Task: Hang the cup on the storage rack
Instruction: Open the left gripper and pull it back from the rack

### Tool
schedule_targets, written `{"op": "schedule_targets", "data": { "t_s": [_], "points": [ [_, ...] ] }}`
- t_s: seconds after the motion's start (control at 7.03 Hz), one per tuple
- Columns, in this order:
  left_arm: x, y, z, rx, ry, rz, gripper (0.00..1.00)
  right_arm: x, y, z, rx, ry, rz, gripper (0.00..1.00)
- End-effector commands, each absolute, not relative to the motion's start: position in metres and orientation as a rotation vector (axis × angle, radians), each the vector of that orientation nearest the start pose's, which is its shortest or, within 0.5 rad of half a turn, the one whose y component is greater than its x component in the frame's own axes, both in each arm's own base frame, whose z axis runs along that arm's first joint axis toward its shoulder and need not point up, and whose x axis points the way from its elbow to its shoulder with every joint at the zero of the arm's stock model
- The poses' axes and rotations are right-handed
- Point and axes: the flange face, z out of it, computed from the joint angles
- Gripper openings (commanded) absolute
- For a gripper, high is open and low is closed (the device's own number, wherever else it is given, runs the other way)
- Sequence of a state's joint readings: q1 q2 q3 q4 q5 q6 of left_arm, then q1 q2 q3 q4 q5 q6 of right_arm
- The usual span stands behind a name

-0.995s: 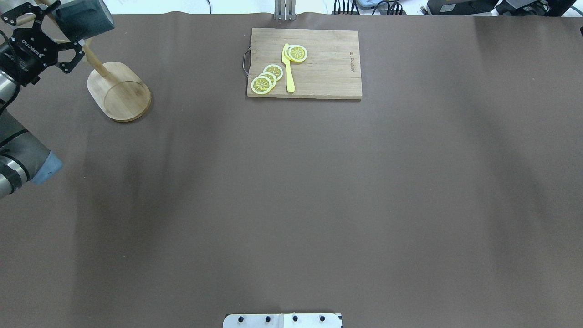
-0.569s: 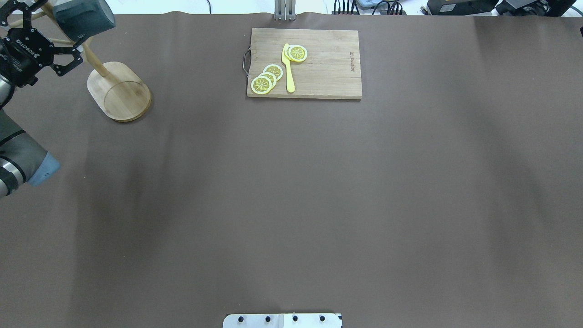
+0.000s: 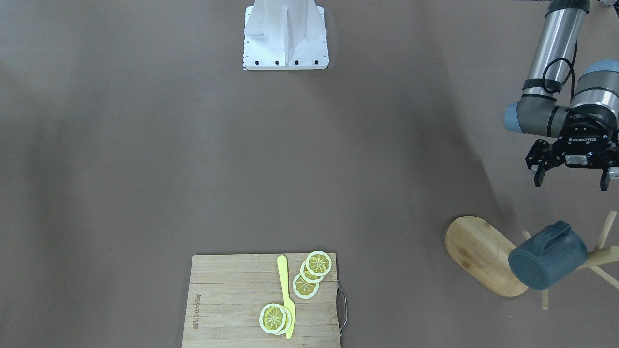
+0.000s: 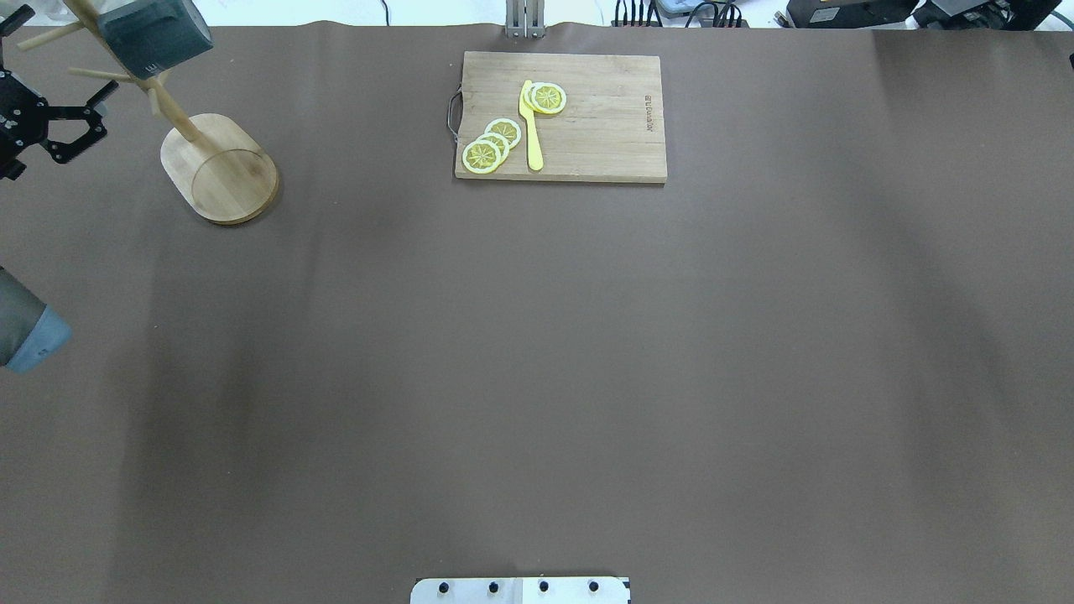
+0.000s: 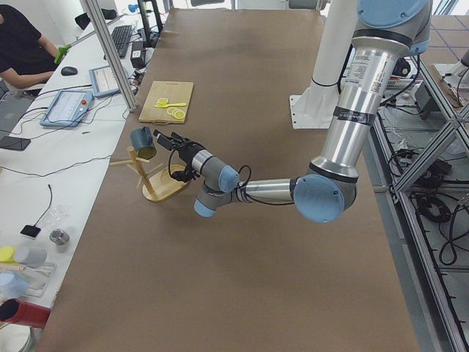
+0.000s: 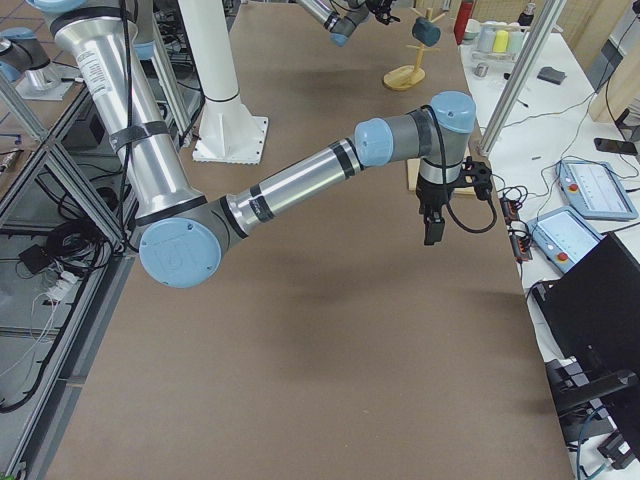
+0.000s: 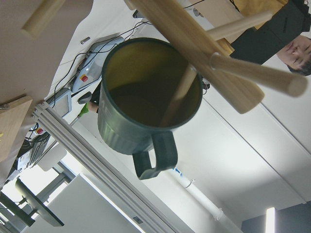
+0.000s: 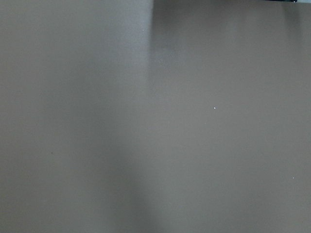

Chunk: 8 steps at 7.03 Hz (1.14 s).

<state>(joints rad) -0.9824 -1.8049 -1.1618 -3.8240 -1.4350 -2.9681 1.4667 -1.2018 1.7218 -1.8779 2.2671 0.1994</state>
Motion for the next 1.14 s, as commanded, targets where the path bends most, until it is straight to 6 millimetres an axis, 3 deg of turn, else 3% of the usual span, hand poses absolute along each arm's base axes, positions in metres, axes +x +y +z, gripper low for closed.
{"op": "schedule_targets", "data": {
  "t_s": [0.0,0.14,0.43,0.57,0.71,0.85,1.0],
  "points": [
    [0.143,-0.480,0.507,-0.407,2.483,-1.393,0.98,0.006,-0.604,0.419,0.098,-0.720,0.016,1.00],
    [0.130,-0.476,0.485,-0.390,2.549,-1.345,0.98,0.006,-0.604,0.420,0.096,-0.720,0.018,1.00],
    [0.040,-0.482,0.423,-0.136,2.705,-1.271,0.98,0.003,-0.601,0.423,0.090,-0.714,0.017,1.00],
    [0.002,-0.486,0.379,-0.035,2.664,-1.280,0.98,0.005,-0.592,0.444,0.062,-0.702,0.026,1.00],
    [-0.012,-0.490,0.338,0.149,2.576,-1.209,0.98,0.006,-0.580,0.469,0.024,-0.697,0.040,1.00],
    [-0.014,-0.488,0.321,0.321,2.486,-1.175,0.98,0.007,-0.565,0.503,-0.026,-0.690,0.052,1.00],
    [-0.027,-0.492,0.319,0.457,2.370,-1.151,0.98,0.013,-0.552,0.527,-0.061,-0.674,0.075,1.00]
  ]
}}
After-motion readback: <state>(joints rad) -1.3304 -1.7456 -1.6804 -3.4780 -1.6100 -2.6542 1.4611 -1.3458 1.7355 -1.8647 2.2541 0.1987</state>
